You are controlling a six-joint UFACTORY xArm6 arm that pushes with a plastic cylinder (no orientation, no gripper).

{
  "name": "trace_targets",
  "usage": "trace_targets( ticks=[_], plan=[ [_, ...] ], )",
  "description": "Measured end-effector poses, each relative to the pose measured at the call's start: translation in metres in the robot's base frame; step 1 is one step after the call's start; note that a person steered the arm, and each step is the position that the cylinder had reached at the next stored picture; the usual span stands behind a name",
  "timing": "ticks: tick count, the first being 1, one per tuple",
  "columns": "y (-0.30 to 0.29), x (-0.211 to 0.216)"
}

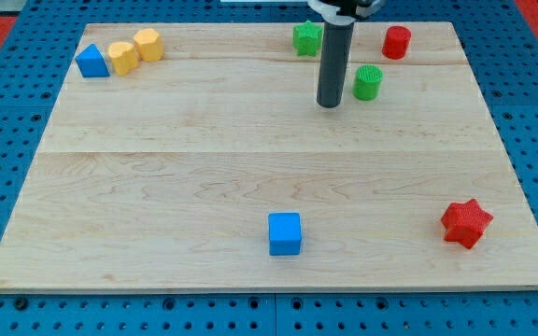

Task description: Move the green circle below the red circle

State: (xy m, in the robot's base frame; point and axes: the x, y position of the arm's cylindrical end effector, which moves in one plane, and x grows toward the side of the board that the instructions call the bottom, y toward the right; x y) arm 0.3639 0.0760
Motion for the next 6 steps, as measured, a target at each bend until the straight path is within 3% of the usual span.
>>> trace_targets(
  ticks=[3, 6],
  plan=[
    [0.003, -0.015],
    [0.055, -0.023]
  ],
)
